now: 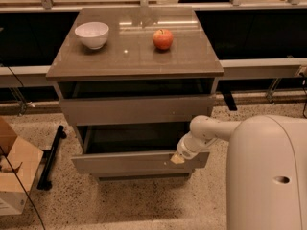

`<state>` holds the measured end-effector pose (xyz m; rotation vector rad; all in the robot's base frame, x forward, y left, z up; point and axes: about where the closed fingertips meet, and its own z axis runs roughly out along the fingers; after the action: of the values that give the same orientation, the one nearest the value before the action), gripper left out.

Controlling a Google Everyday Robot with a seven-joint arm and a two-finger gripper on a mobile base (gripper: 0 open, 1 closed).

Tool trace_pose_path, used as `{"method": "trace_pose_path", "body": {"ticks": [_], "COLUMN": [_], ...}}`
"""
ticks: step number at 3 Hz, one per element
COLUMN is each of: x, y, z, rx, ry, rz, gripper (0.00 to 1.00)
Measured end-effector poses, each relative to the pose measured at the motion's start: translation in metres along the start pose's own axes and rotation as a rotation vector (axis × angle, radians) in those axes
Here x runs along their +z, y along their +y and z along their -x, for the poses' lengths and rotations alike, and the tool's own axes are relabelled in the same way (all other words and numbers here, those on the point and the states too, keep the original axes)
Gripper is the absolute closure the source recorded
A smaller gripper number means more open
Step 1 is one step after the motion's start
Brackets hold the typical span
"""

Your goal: Open middle drawer

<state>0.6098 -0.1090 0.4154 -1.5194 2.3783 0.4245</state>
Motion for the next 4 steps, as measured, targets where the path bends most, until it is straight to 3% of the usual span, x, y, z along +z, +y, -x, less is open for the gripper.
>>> {"method": "trace_pose_path", "body": {"ticks": [1, 2, 4], "x": [-0.0017, -0.0028, 0.0011], "y": [0.0002, 0.0003, 0.0031], "z": [0.0007, 0.0012, 0.0007], "rx": [0.0, 0.0, -0.001], "ry": [0.0, 0.0, 0.002], "rz": [0.0, 0.0, 0.008], "gripper": [0.74, 0.56, 0.09]}}
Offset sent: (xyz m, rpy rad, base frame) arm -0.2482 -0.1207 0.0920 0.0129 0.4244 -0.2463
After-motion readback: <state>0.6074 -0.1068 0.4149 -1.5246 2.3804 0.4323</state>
